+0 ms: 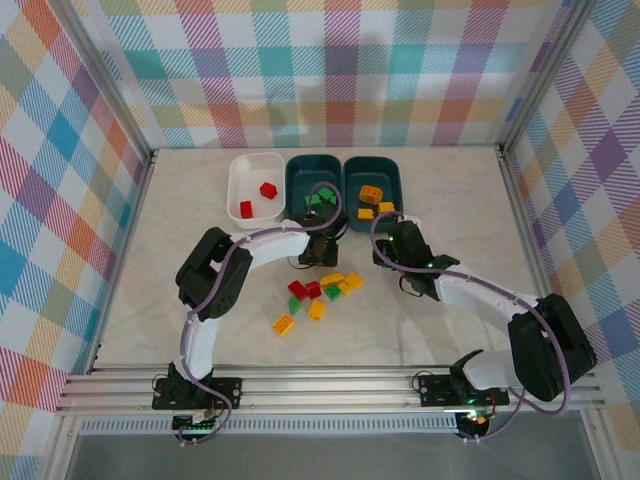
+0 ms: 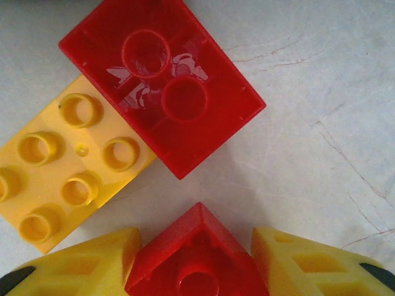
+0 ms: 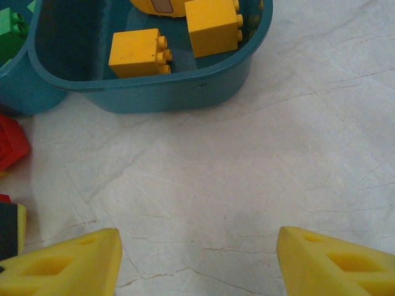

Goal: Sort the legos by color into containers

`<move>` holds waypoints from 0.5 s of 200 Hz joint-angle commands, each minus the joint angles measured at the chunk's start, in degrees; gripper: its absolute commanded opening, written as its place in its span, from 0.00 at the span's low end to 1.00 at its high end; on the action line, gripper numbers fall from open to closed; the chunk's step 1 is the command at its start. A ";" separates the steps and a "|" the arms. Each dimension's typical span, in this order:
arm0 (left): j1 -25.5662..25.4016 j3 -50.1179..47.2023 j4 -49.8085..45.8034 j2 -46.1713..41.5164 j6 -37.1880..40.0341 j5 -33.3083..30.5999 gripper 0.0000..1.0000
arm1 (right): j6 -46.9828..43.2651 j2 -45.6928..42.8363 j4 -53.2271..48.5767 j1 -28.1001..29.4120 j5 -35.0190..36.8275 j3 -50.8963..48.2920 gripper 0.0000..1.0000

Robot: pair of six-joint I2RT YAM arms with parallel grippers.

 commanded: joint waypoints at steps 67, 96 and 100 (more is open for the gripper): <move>-1.15 2.71 -2.11 0.63 0.57 -0.16 0.43 | 0.27 1.22 1.68 -0.24 -0.75 0.05 0.67; -1.51 2.46 -2.32 -1.10 0.65 -0.36 0.43 | 0.33 1.06 1.70 -0.23 -0.99 0.06 0.67; -1.49 2.57 -2.45 -1.27 0.70 -0.57 0.42 | 0.33 1.03 1.74 -0.24 -1.00 0.02 0.67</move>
